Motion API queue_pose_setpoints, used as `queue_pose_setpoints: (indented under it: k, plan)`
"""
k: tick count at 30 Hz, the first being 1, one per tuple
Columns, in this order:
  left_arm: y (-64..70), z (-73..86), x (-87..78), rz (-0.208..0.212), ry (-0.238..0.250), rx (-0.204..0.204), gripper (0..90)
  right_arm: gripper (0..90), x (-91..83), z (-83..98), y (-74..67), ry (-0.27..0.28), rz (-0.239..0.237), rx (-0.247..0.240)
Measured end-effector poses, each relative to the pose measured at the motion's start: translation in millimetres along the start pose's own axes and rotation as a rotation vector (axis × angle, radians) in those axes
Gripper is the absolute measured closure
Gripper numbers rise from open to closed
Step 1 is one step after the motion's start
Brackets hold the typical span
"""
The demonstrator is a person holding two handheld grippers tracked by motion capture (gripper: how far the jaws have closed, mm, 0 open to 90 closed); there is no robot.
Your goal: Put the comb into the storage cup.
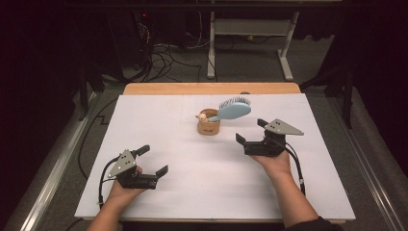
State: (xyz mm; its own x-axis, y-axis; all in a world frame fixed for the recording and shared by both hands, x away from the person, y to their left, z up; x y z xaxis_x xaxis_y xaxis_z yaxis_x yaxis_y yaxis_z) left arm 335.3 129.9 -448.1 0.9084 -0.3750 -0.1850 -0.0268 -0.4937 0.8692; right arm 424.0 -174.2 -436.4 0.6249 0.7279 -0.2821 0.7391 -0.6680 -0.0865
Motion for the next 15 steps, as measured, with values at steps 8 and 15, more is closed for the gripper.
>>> queue_pose_setpoints:
  k: [8, 15]
  plan:
    - [-0.6, -3.6, -0.8, 0.000, 0.009, -0.005, 0.4, 0.3, -18.3, 18.1, -5.1, -0.008, 0.016, -0.005]
    - [1.6, -5.1, -3.5, 0.010, 0.016, -0.002, 0.4, 0.4, -39.6, 31.3, -11.8, 0.004, 0.028, -0.018]
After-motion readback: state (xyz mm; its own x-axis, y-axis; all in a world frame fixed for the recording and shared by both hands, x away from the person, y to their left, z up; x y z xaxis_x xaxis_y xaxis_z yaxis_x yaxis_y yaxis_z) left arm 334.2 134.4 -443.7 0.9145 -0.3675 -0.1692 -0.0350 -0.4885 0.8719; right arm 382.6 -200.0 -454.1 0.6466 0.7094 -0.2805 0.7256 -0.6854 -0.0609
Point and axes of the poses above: each handheld gripper's, and its own axes: x roughly forward along the jaws, z roughly out of its underside, y roughly to its right, the point moved 6 cm from there along x, roughly forward along the jaws, and after that the axes turned 10 degrees about -z, right-handed, at the moved point
